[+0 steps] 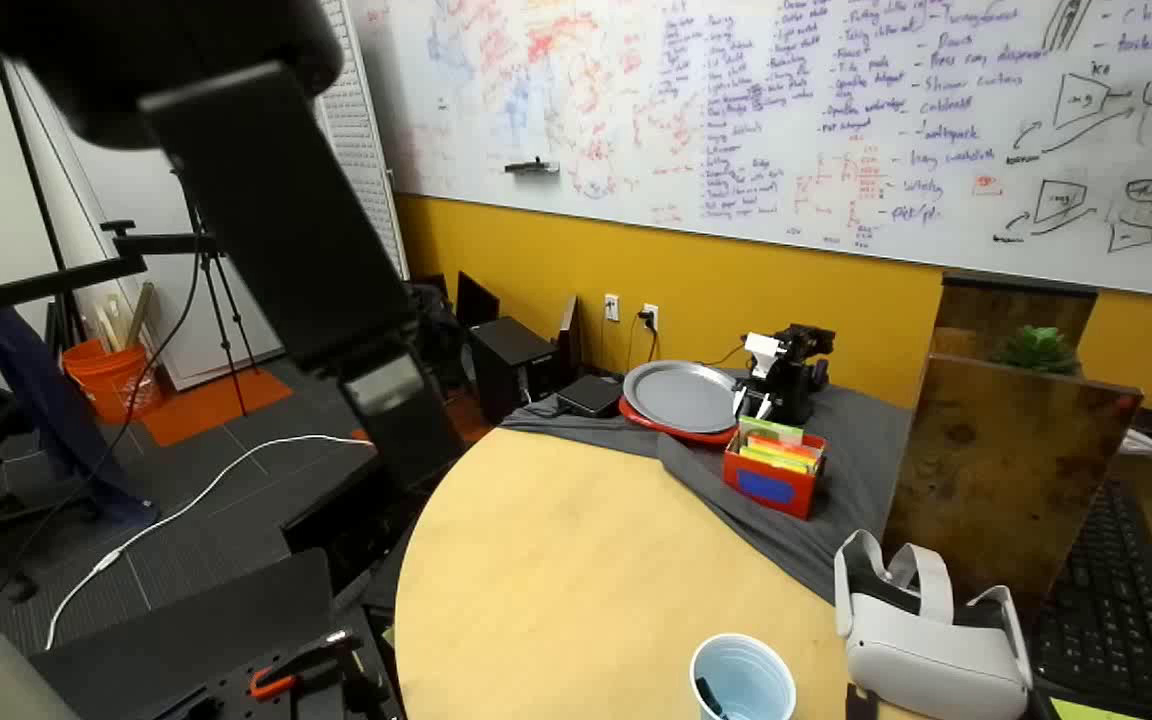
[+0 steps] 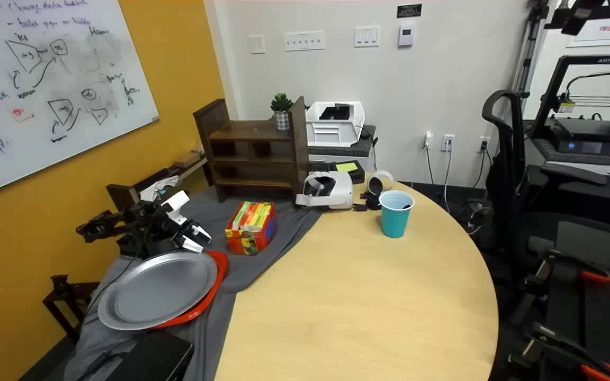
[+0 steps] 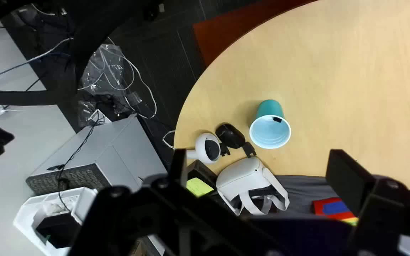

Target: Put the marker on the table

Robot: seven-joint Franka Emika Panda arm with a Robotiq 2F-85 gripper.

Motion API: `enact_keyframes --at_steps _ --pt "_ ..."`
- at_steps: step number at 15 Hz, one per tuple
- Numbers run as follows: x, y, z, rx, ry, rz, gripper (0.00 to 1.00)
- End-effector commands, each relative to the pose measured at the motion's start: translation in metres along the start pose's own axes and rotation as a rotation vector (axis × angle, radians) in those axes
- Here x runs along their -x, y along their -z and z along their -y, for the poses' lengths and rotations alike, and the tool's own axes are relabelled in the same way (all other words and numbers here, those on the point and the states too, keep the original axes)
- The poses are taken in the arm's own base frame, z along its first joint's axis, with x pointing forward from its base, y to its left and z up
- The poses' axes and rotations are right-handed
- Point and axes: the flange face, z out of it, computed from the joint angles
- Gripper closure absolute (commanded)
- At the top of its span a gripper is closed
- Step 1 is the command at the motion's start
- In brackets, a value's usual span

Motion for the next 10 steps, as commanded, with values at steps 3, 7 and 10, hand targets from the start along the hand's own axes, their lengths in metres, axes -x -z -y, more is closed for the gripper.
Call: enact_keyframes --at_steps 3,7,10 --pt "-0.0003 0.0009 -0.0001 -0.001 0.000 0.001 0.00" --pt "-0.0010 0.0008 -0.0001 -0.001 -0.004 -0.005 0.00" --pt "-0.0072 0.0016 0.0033 0.001 -0.013 -0.028 0.00"
